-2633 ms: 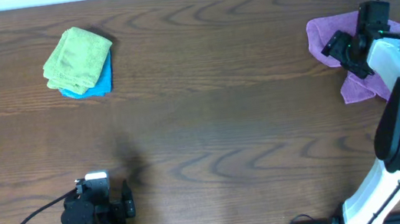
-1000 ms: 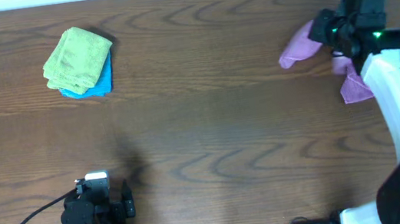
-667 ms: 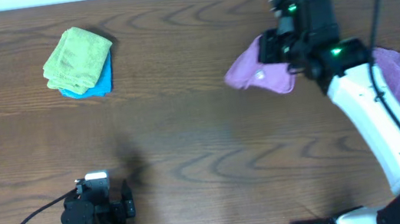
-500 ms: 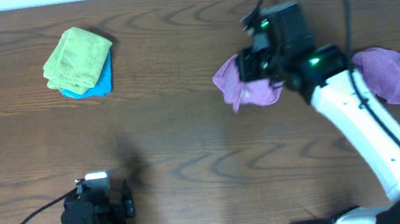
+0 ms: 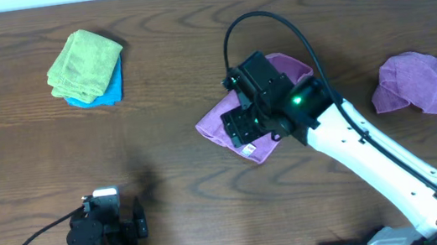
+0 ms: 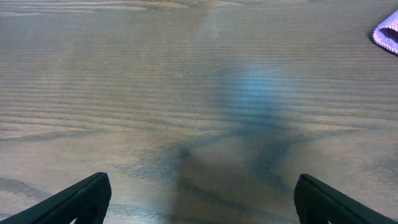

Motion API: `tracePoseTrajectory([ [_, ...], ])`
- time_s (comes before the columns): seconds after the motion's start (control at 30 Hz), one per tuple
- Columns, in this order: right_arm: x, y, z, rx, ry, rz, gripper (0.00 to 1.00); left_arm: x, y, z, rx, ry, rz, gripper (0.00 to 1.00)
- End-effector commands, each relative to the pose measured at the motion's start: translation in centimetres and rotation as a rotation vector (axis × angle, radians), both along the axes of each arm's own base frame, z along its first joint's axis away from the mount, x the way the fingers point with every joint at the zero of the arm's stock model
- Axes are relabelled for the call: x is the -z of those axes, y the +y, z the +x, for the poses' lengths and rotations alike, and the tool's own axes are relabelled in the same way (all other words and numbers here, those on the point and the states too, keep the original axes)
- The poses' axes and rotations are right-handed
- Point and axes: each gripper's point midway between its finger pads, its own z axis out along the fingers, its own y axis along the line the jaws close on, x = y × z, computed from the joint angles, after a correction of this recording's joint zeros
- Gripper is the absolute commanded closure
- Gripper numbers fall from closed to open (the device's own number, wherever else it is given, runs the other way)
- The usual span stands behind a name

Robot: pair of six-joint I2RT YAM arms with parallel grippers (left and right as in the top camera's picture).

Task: Fold the cloth
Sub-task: 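Drag the purple cloth corner leftward with the right gripper to spread it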

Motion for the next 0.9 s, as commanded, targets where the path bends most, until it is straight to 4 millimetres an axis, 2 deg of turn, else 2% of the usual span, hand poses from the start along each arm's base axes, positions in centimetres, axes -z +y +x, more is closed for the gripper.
tracePoseTrajectory([
  [0.0, -0.6, -4.5, 2.5, 0.185, -0.101, -0.13, 0.23, 1.5, 0.3, -1.0, 0.0, 0.066, 0.032, 0.05],
  [0.2, -0.1, -9.7, 6.2, 0.373, -0.127, -0.162, 0.21, 1.5, 0.3, -1.0, 0.0, 0.066, 0.032, 0.05],
  [0.33, 2.0, -13.2, 9.2, 0.482, -0.109, -0.165, 0.2, 1.5, 0.3, -1.0, 0.0, 0.066, 0.032, 0.05],
  [0.4, 3.4, -14.2, 10.4, 0.502, -0.094, -0.164, 0.21, 1.5, 0.3, -1.0, 0.0, 0.066, 0.032, 0.05],
  [0.53, 6.5, -15.5, 12.1, 0.539, -0.051, -0.151, 0.24, 1.5, 0.3, -1.0, 0.0, 0.066, 0.032, 0.05],
  [0.67, 10.0, -16.3, 12.9, 0.562, 0.003, -0.173, 0.28, 1.5, 0.3, -1.0, 0.0, 0.066, 0.032, 0.05],
  [0.87, 13.0, -16.3, 13.5, 0.561, 0.034, -0.191, 0.31, 1.5, 0.3, -1.0, 0.0, 0.066, 0.032, 0.05],
])
